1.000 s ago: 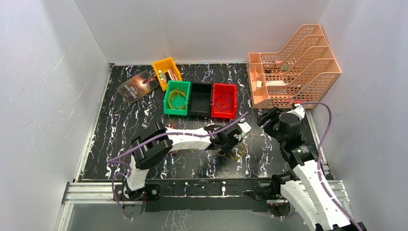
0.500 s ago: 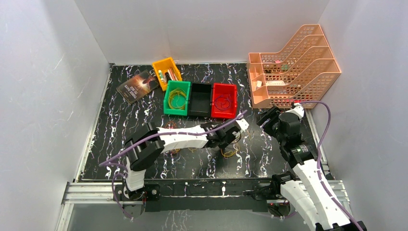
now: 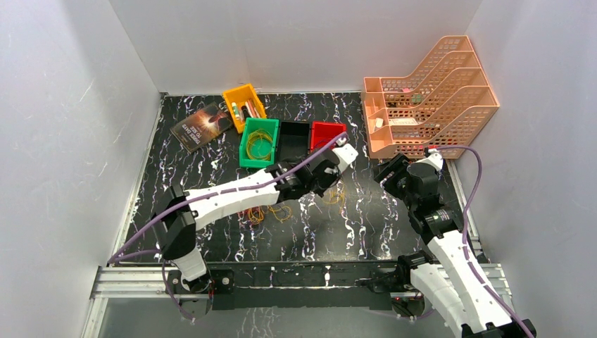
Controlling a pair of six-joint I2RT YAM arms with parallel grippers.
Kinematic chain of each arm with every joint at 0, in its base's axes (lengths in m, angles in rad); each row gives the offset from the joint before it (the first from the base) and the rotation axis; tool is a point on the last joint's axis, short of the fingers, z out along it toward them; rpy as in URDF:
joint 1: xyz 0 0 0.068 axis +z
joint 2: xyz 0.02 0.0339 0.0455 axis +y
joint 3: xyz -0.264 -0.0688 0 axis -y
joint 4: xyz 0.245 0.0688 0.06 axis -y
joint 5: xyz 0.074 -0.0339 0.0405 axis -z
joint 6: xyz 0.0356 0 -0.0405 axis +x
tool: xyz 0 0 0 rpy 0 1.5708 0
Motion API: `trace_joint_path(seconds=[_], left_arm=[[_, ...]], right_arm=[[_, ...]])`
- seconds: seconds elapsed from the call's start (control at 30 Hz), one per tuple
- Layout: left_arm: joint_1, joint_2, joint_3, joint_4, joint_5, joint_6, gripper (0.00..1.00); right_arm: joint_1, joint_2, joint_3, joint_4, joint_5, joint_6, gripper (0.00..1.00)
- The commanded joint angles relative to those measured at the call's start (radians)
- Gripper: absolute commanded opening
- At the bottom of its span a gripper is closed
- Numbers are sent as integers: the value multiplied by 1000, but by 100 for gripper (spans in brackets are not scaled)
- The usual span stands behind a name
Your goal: Untangle the cables
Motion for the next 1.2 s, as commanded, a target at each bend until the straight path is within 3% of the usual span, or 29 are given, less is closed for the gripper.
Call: trace_joint_path(seconds=[0.0, 0.33, 0.67, 0.93, 1.17], left_arm=[[39, -86, 96, -72, -30, 77, 0], [203, -95, 249, -106, -26, 229, 0], [328, -83, 308, -34, -29, 363, 0], [451, -12, 259, 43, -3, 505, 0], [511, -4, 250, 43, -14, 529, 0]], right_arm=[[-3, 4, 13, 63, -9, -7, 72], [-4, 1, 13, 67, -9, -7, 72], [-4, 1, 3, 73, -13, -12, 72], [-4, -11, -13, 73, -9, -22, 72], [-5, -16, -19, 70, -2, -21, 72]])
